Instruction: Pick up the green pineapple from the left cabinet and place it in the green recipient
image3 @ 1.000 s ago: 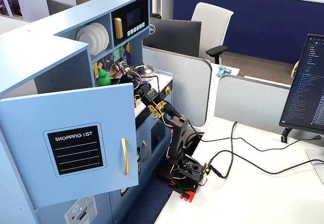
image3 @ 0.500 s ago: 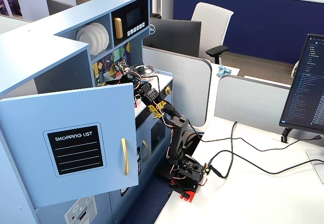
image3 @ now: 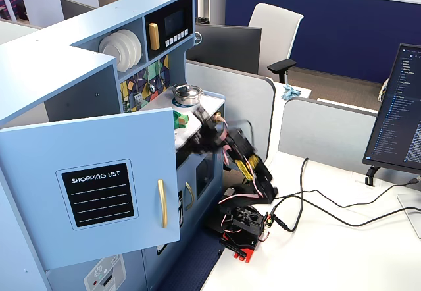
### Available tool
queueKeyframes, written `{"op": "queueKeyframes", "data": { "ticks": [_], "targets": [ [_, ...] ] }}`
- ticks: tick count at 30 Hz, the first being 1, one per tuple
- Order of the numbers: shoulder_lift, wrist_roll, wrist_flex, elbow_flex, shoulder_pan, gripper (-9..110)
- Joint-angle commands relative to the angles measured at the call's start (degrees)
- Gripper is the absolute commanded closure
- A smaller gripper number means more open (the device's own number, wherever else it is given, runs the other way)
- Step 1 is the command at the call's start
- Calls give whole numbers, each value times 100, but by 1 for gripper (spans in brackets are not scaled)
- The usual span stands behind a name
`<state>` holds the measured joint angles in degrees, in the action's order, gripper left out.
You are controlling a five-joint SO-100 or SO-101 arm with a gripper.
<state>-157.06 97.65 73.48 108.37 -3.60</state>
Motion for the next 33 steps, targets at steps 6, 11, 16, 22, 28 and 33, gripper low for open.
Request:
{"op": "queueKeyframes", "data": {
  "ticks": [6, 11, 16, 22, 28, 33],
  "targets": [
    [-2312, -316, 923, 4184, -211, 99],
    [-2496, -527, 976, 5467, -229, 94],
    [-2496, -765, 1046, 6328, -211, 94],
    [-2505, -1239, 1415, 6337, -158, 93],
    [-2505, -1037, 1433, 6337, -167, 92],
    [-2505, -1099, 1433, 6337, -167, 92]
  ]
}}
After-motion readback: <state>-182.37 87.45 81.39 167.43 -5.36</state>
